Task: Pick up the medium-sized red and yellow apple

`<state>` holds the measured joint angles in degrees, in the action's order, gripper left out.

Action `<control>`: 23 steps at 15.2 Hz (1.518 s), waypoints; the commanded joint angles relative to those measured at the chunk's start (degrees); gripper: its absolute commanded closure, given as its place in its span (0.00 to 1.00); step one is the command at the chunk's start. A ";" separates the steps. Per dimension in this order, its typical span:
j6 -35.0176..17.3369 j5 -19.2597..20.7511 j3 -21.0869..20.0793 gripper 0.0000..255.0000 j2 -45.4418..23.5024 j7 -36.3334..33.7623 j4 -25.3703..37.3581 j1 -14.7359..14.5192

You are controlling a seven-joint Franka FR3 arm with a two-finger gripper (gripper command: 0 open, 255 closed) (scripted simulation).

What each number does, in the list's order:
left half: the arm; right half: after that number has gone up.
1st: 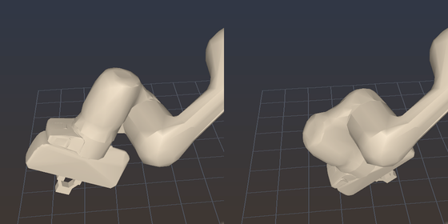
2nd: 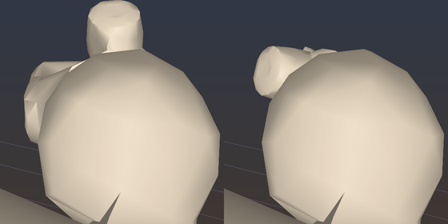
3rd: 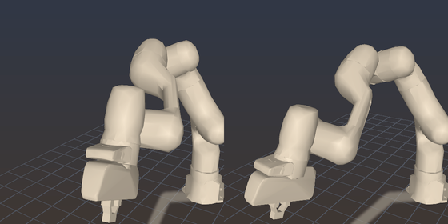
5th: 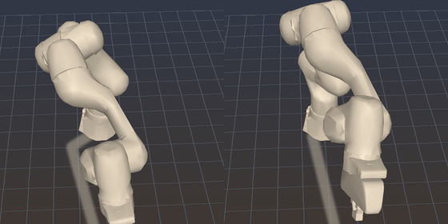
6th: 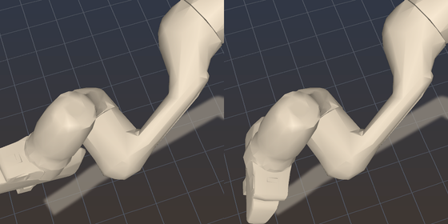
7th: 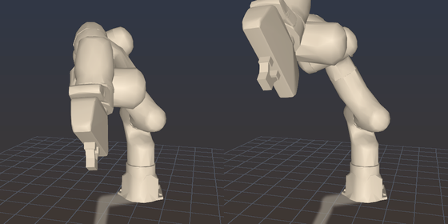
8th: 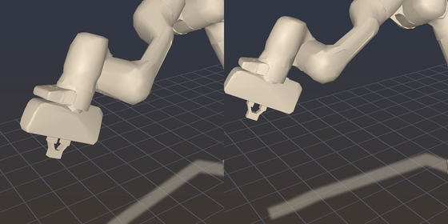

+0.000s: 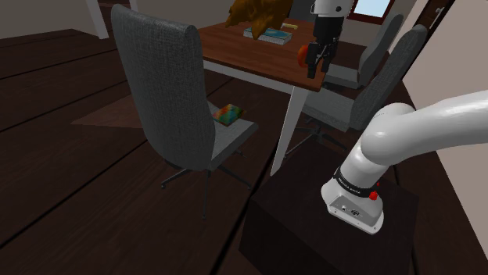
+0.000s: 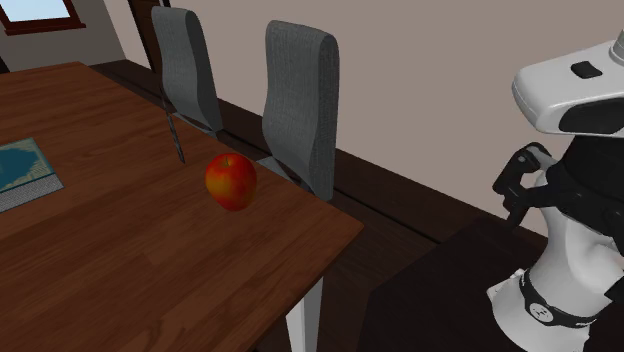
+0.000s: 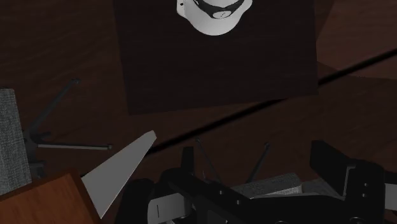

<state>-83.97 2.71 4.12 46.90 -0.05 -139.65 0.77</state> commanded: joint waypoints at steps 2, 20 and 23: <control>-0.70 0.81 1.13 0.00 -1.34 1.04 0.91 0.40; -8.90 3.29 20.10 0.00 -31.20 20.55 27.34 3.81; -8.91 0.97 23.08 0.00 -37.47 24.47 33.81 4.41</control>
<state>-93.17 4.44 26.09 11.55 22.84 -108.34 4.89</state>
